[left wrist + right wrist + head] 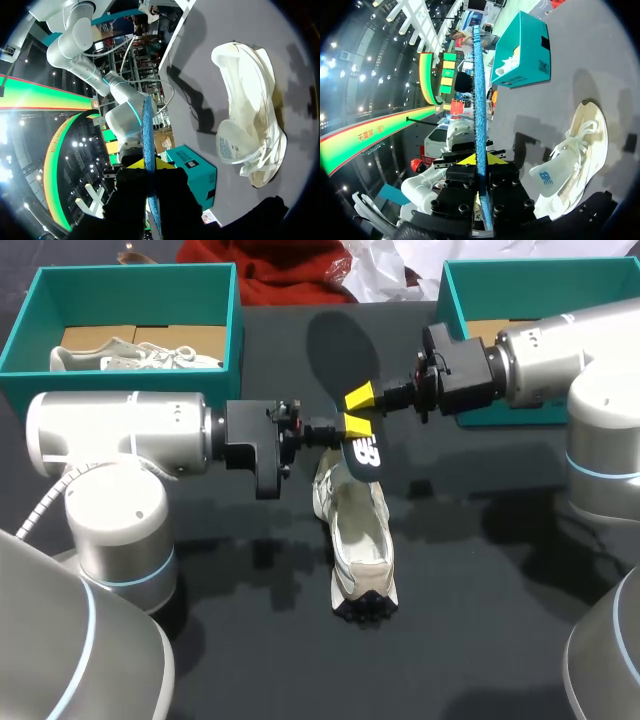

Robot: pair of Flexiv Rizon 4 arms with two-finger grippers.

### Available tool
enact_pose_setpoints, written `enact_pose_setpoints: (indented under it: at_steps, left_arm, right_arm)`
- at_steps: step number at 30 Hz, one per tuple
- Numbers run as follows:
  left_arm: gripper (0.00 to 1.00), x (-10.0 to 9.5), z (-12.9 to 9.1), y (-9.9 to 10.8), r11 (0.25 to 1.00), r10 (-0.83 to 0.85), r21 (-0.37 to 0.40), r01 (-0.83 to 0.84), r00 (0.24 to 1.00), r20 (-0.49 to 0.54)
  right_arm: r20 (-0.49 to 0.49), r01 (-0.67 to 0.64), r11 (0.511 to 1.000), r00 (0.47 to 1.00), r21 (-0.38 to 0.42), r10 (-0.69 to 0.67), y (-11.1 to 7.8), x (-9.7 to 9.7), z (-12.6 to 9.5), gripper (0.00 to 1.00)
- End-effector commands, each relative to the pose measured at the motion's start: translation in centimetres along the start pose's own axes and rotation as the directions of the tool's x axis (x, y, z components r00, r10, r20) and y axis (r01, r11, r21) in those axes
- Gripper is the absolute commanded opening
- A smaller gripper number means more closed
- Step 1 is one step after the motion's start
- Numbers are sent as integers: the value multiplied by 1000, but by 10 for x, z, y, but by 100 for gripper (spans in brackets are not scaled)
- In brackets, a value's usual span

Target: Take the shoe out of the shoebox, open the shoe tongue, remove and reinsert the insole, then place the shoe into the shoebox

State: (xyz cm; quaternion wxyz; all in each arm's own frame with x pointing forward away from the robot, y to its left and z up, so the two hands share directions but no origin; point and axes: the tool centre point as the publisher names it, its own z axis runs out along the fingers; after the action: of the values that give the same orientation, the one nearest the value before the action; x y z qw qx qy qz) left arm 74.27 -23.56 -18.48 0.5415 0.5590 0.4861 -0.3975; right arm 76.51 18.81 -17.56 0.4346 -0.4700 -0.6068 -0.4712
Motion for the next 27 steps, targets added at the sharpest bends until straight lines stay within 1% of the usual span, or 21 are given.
enact_pose_setpoints:
  at_steps: [1, 3, 4, 5, 8, 11, 14, 15, 16, 17, 26, 27]
  left_arm:
    - [0, 1, 2, -2, 1000, 0, -1, 0, 1000, 2]
    - [0, 1, 3, -3, 1000, -1, 0, 1, 1000, 3]
    - [0, 1, 3, -4, 1000, -2, 0, 2, 1000, 3]
    - [0, 1, 3, -4, 1000, -3, 0, 3, 1000, 4]
    - [0, 1, 3, -5, 1000, -4, -1, 5, 1000, 6]
    - [0, 0, 3, -7, 1000, -6, 0, 6, 1000, 9]
    - [0, 0, 3, -9, 1000, -6, 3, 6, 1000, 12]
    - [0, 0, 3, -10, 1000, -6, 3, 6, 1000, 12]
    - [0, 0, 3, -10, 1000, -7, 4, 7, 1000, 12]
    - [0, 0, 3, -11, 1000, -7, 5, 7, 1000, 12]
    - [0, 0, -3, -12, 1000, -12, -2, 12, 1000, 9]
    - [26, -1, -5, -12, 1000, -15, -4, 15, 1000, 8]
  right_arm:
    - [2, 2, 1000, 1000, -5, -2, -4, 0, -1, 0]
    - [1, 4, 1000, 1000, -6, -4, -4, 1, -1, 0]
    - [0, 5, 1000, 1000, -7, -5, -5, 1, -1, 26]
    - [1, 6, 1000, 1000, -8, -6, -5, 1, -1, 35]
    - [3, 12, 1000, 1000, -15, -11, -5, 2, -2, 40]
    - [1, 14, 1000, 1000, -26, -14, -5, 2, -3, 41]
    - [1, 15, 999, 1000, -29, -15, -5, 2, -3, 38]
    - [1, 17, 999, 1000, -28, -17, -5, 3, -3, 34]
    - [1, 17, 999, 1000, -28, -17, -4, 3, -3, 21]
    - [2, 18, 999, 1000, -27, -18, -4, 3, -2, 0]
    - [1, 9, 1000, 1000, -24, -9, -3, 1, 0, 0]
    - [1, 8, 1000, 1000, -26, -8, -3, 1, 0, 0]
